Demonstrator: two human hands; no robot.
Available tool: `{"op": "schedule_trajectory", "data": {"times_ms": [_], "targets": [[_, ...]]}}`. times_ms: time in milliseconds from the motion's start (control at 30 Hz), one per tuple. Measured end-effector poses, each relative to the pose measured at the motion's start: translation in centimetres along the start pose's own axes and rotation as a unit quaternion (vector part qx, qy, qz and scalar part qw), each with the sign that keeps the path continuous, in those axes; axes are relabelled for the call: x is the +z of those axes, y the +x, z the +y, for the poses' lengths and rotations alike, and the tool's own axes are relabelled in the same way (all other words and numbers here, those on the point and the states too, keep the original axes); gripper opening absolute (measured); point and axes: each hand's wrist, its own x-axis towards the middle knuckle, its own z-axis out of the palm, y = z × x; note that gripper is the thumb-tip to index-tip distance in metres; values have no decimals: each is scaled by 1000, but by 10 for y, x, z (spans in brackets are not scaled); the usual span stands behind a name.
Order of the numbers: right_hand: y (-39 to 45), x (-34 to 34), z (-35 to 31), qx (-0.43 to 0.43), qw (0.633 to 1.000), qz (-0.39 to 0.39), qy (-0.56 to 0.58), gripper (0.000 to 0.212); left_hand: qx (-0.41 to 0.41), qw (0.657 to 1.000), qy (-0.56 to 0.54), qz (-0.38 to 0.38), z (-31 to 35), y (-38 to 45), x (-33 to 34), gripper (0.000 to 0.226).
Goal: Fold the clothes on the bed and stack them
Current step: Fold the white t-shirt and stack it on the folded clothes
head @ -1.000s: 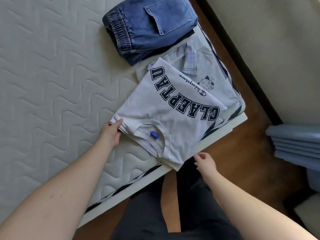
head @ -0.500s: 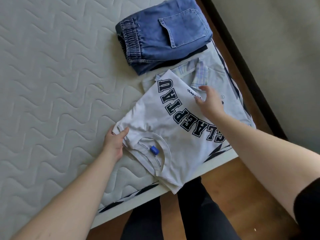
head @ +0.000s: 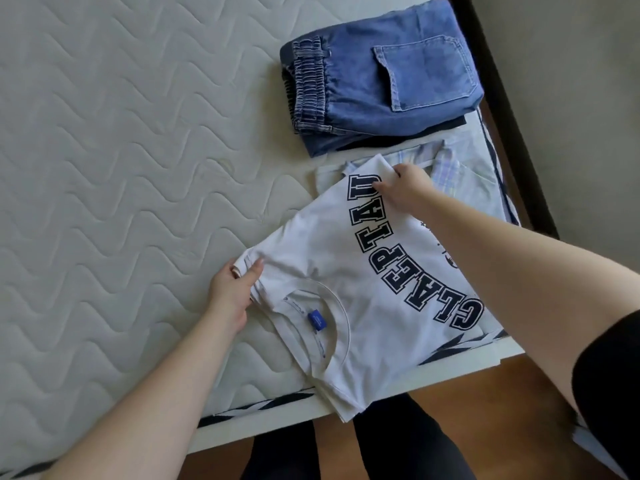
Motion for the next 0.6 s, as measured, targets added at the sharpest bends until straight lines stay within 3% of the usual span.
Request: {"op": "schedule_trajectory", "data": {"times_ms": [100, 267, 600], "targets": [[-9, -11, 7, -44, 998, 20, 27, 25, 79, 996, 51, -5, 9, -3, -2, 9], [-42, -33, 31, -101, 990, 86, 41, 28, 181, 974, 129, -41, 37, -10, 5, 5], [-79, -78, 98, -45, 962, 200, 180, 19, 265, 917, 275, -114, 112, -6, 92, 17]]}}
